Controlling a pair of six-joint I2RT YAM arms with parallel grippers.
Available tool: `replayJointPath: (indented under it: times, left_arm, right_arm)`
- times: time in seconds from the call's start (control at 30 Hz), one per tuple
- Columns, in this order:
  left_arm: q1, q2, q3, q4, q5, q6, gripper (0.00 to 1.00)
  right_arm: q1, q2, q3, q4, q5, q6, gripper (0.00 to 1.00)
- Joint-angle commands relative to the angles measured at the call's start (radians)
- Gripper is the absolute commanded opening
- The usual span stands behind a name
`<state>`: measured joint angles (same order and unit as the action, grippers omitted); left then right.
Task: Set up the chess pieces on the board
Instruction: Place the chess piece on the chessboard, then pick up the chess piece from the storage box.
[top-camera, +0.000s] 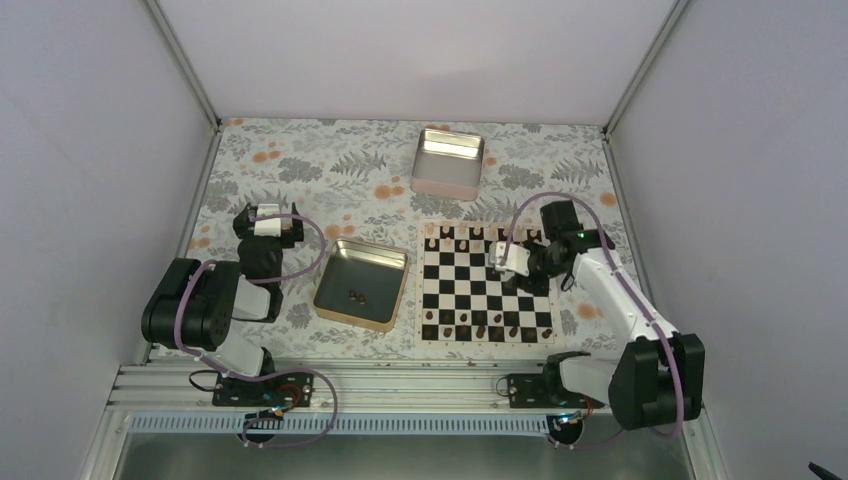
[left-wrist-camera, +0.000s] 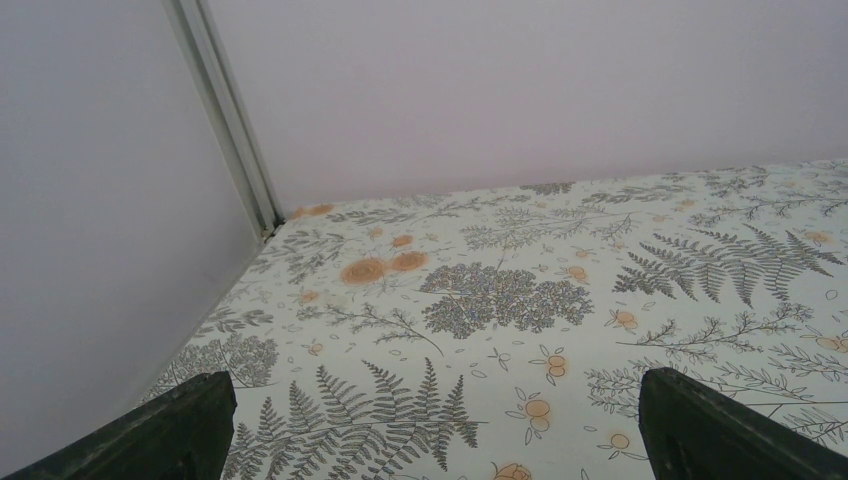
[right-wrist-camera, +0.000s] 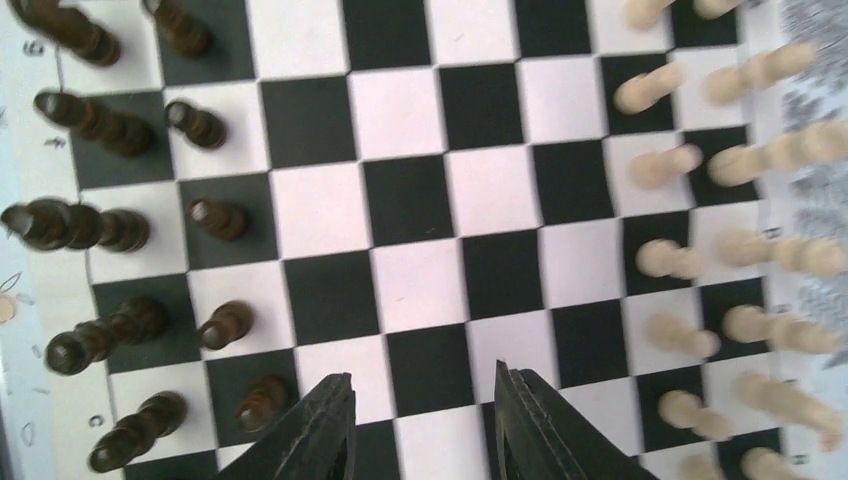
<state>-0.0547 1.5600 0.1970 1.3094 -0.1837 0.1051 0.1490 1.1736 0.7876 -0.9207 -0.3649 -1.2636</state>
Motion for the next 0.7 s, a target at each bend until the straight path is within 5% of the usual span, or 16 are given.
replayJointPath:
  times: [0.0, 0.67]
  left_arm:
    - [-0.006, 0.006, 0.001, 0.050, 0.004, 0.006, 1.00]
    - [-0.004, 0.007, 0.001, 0.047, 0.006, 0.004, 1.00]
  right_arm:
    - [0.031, 0.071, 0.135, -0.022, -0.070, 0.027, 0.38]
    - [0.715, 0.683, 0.695, 0.142, -0.040, 0.347, 0.42]
